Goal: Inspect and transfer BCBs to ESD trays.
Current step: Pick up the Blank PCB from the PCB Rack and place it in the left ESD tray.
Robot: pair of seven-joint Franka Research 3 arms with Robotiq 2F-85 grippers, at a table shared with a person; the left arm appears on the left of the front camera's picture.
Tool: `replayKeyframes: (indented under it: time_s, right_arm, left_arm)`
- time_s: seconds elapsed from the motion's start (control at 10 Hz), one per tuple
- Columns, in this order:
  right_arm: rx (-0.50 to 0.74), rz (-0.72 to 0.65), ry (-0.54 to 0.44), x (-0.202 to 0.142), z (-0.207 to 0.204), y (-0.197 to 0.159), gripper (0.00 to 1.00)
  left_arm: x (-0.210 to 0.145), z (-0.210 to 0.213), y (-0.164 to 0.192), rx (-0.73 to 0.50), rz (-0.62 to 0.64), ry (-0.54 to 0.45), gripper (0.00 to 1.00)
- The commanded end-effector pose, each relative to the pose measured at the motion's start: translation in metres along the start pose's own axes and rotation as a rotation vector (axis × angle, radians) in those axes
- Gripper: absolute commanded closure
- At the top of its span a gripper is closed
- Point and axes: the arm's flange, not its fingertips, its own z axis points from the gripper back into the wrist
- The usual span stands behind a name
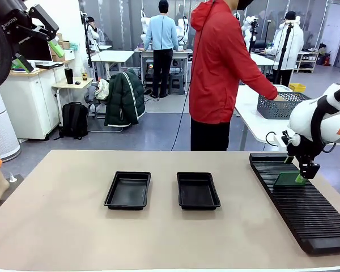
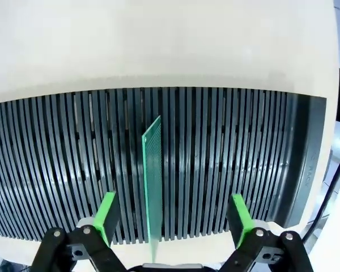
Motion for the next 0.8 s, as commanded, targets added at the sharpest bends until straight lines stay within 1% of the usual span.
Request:
replayKeyframes:
  time_s: [0.0,0.5,0.6,0.7]
  right_arm:
    - [-0.005,-0.002,-0.003,-0.0010,0.0027,0.0016,0.00]
    - [-0.002,0.001,0.000,0.0003,0.0013,-0.0002,0.00]
    - [-0.011,0.022,0.012,0.0034,0.0033,0.0043,0.00]
    - [-0.006,0.029,0.013,0.0054,0.0033,0.0070,0.03]
  left_arm:
    - [0.0000,-0.0007,0.0016,-0.005,0.001,-0.003,0.00]
    - [0.0000,-0.0007,0.0016,-0.005,0.001,-0.003,0.00]
    - [0.0000,-0.0007,0.0016,-0.005,0.001,-0.003,0.00]
    - [0.0000,-0.0007,0.0016,-0.005,0.001,-0.003,0.00]
